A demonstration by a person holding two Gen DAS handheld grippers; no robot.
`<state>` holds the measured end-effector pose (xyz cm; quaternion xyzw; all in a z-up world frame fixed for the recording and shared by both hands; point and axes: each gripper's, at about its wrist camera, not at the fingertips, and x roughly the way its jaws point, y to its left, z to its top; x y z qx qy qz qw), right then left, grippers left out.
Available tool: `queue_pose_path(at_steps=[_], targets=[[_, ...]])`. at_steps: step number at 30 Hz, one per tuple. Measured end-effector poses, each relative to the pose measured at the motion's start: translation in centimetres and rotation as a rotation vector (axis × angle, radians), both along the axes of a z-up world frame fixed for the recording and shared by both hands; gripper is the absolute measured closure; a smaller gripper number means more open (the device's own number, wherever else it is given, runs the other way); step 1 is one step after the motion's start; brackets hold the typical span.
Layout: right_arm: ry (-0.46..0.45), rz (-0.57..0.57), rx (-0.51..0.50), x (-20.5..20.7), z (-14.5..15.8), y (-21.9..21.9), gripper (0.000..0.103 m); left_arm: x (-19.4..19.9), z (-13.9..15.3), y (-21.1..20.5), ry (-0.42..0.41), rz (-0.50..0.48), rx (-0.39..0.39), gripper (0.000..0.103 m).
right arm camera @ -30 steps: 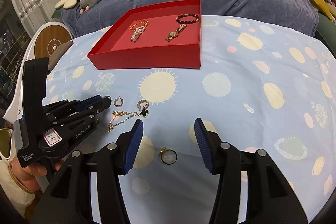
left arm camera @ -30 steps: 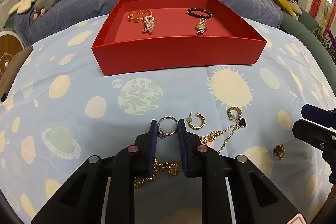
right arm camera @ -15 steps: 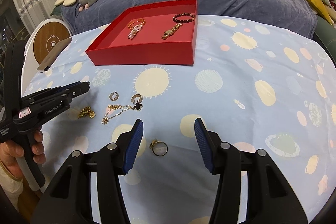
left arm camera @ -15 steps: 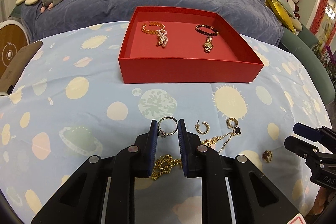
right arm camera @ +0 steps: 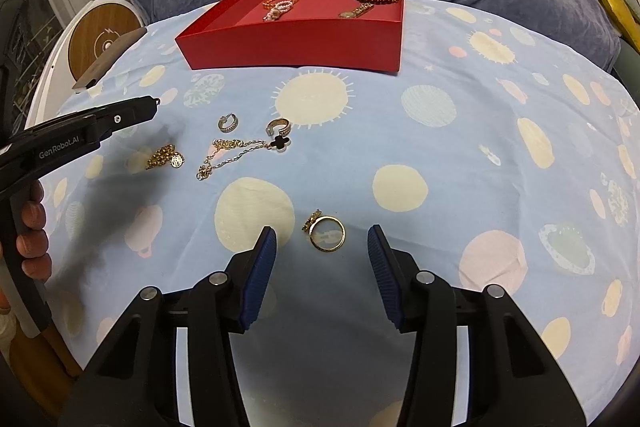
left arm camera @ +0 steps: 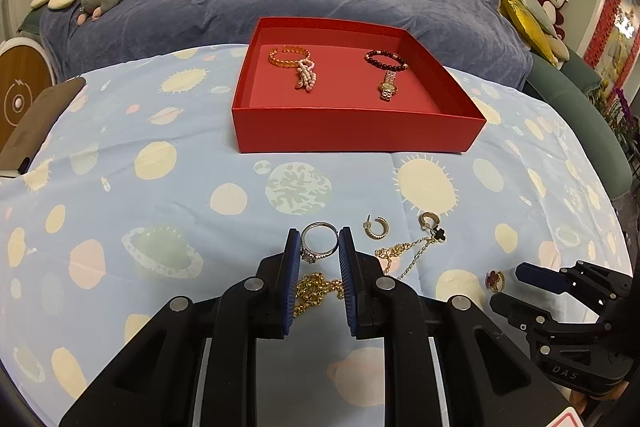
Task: Organize jewelry
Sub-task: 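Grasp the silver stone ring with the left tool while the right tool grasps the gold ring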
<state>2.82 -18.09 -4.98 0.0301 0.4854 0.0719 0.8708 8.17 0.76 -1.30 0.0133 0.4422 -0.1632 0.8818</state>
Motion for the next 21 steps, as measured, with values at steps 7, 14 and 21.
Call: queue_pose_path(at_steps=[7,14,21], targets=[[0.002,0.002,-0.013,0.68,-0.49,0.28,0.069,0.13,-0.07,-0.02,0.007,-0.001,0.0,0.086],[-0.003,0.008,-0.025,0.81,-0.62,0.4,0.08,0.36,-0.3,-0.3,0.011,-0.009,0.002,0.086],[-0.008,0.005,-0.02,0.88,-0.43,0.35,0.08,0.48,-0.48,-0.45,0.016,-0.008,0.001,0.086]])
